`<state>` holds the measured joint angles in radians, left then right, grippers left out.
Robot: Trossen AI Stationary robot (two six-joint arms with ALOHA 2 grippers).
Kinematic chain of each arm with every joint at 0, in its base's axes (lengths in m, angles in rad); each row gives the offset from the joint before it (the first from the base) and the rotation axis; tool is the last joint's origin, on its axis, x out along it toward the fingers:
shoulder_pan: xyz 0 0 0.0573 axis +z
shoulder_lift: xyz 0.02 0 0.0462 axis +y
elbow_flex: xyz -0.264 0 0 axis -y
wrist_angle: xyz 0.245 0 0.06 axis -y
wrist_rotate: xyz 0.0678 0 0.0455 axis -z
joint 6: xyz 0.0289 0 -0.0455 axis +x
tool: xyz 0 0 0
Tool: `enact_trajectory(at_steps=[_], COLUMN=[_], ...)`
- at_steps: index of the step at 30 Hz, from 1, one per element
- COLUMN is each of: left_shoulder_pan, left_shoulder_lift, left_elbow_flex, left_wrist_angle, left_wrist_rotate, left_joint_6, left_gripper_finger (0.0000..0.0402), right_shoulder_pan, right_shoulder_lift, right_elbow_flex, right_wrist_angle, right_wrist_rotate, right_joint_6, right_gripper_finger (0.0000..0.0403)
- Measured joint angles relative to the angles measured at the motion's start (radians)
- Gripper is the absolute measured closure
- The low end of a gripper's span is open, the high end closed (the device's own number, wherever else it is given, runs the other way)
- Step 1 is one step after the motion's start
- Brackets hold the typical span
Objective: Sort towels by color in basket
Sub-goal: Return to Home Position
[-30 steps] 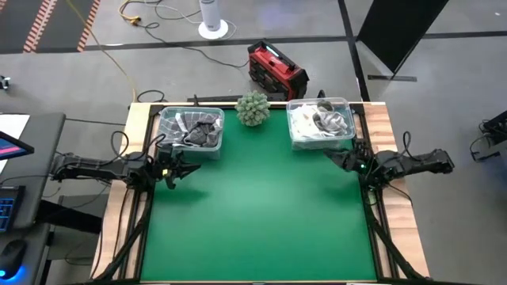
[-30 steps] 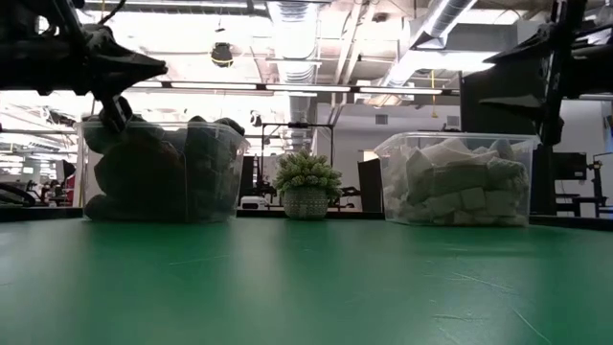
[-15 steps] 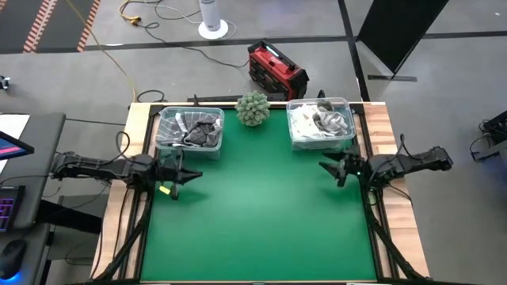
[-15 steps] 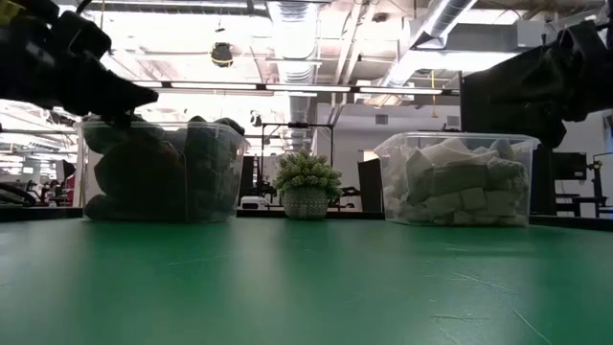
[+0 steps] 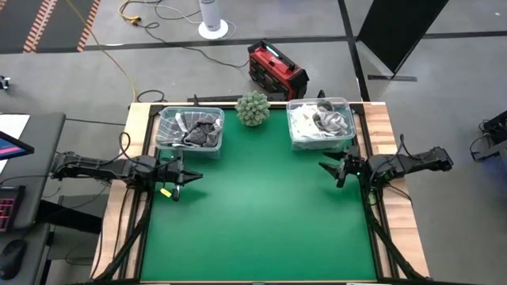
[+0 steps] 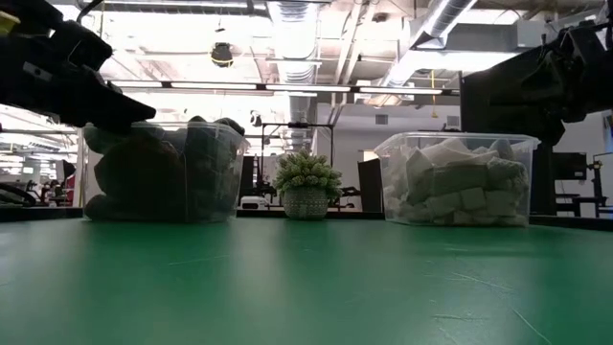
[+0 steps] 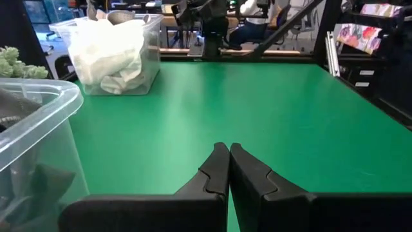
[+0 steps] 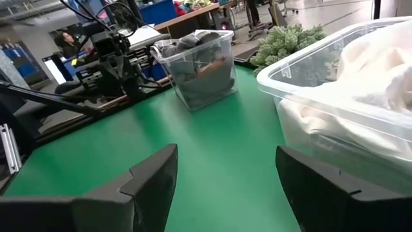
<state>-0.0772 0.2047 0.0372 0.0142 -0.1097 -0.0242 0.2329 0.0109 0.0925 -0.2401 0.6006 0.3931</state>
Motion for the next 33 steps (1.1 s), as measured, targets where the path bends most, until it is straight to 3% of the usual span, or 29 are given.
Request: enact_trajectory(at_steps=[33], left_shoulder_pan=[0.000], left_shoulder_lift=[0.000], left_elbow_flex=[0.000], left_wrist_angle=[-0.015], left_wrist_rotate=[-0.003], left_joint_6=[-0.002], left_gripper_finger=[0.0396], right_shoulder_pan=[0.000], right_shoulder_lift=[0.000], right_elbow_flex=[-0.002], right_wrist_angle=[-0.002], right_wrist_rotate=[0.001], right_joint_6=[-0.001], right_gripper_finger=[0.0113])
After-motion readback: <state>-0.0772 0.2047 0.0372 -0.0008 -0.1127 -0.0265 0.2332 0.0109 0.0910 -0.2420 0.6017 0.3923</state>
